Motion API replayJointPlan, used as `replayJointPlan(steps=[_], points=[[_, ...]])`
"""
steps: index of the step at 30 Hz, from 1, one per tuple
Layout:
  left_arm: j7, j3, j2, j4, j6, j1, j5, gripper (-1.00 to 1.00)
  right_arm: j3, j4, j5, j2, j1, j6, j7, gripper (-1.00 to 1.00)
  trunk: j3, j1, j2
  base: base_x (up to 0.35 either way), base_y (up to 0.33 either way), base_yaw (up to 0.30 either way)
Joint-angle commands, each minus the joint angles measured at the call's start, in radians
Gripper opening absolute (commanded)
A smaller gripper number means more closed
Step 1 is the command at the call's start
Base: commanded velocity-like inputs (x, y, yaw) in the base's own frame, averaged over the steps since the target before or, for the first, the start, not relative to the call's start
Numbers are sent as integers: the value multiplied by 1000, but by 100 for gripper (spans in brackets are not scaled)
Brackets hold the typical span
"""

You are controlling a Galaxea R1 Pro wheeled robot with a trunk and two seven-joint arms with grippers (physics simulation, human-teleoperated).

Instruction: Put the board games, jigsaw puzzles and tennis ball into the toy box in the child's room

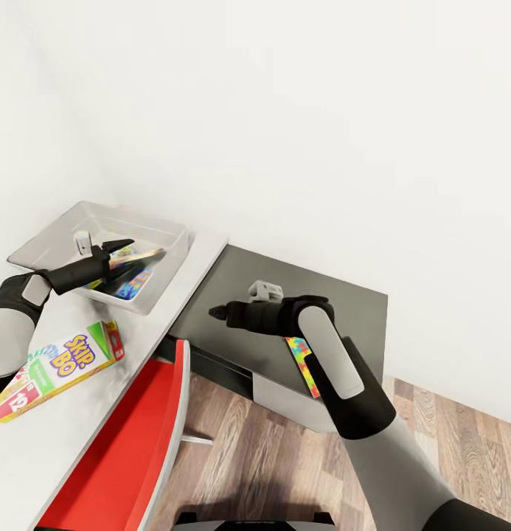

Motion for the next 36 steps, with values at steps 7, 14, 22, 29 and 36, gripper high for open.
replayJointPlan(steps=[7,14,22,29,36], points=[[-25,10,10,-3,9,-1,-10,100,8,-1,-8,0,-1,2,-10,100,-2,1,-2,0,0,0],[-89,11,69,-5,53,-2,-10,100,8,-1,-8,0,-2,2,-10,100,-2,1,-2,0,0,0],[-123,12,88,-7,87,-3,-10,100,8,-1,-8,0,-2,1,-9,100,-2,1,-2,0,0,0],[-127,11,87,-7,89,-2,-10,100,8,-1,-8,0,-2,1,-9,100,-2,1,-2,0,0,0],[-125,8,86,-6,89,-3,-10,100,10,-1,-8,0,-2,0,-9,100,-2,1,-2,0,0,0]])
